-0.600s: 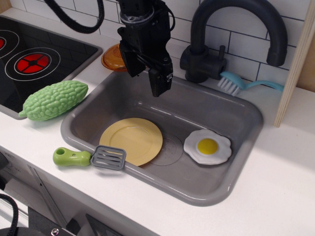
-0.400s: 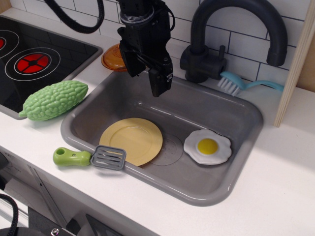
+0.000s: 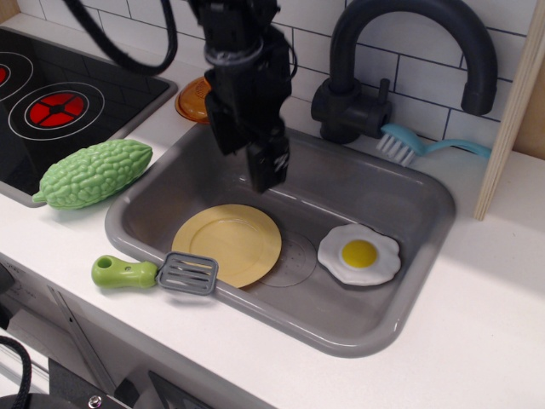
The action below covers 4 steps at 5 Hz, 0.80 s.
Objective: Put spatula on plate sink
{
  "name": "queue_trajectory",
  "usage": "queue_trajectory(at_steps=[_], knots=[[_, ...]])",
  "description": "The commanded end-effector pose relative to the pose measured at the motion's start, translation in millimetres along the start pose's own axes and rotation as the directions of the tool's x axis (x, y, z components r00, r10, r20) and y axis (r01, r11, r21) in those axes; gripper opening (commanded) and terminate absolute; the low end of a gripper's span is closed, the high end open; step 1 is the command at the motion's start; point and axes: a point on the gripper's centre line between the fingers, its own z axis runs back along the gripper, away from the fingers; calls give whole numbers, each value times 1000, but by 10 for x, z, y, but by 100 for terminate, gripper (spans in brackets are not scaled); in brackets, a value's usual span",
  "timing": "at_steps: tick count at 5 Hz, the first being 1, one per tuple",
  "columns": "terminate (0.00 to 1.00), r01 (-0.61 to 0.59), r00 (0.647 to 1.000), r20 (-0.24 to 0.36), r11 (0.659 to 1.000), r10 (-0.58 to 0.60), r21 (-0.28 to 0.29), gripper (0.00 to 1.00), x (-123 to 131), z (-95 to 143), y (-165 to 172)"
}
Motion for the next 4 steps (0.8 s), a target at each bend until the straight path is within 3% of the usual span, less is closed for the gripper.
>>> queue_trajectory(at_steps=[1,2,4], knots=[[0,109,992,62,994,-111,32,100,-325,344,81],[0,146,988,55,989,-146,6,100,-524,498,77],[0,311,951,5,950,-311,-18,100,-896,422,-166]])
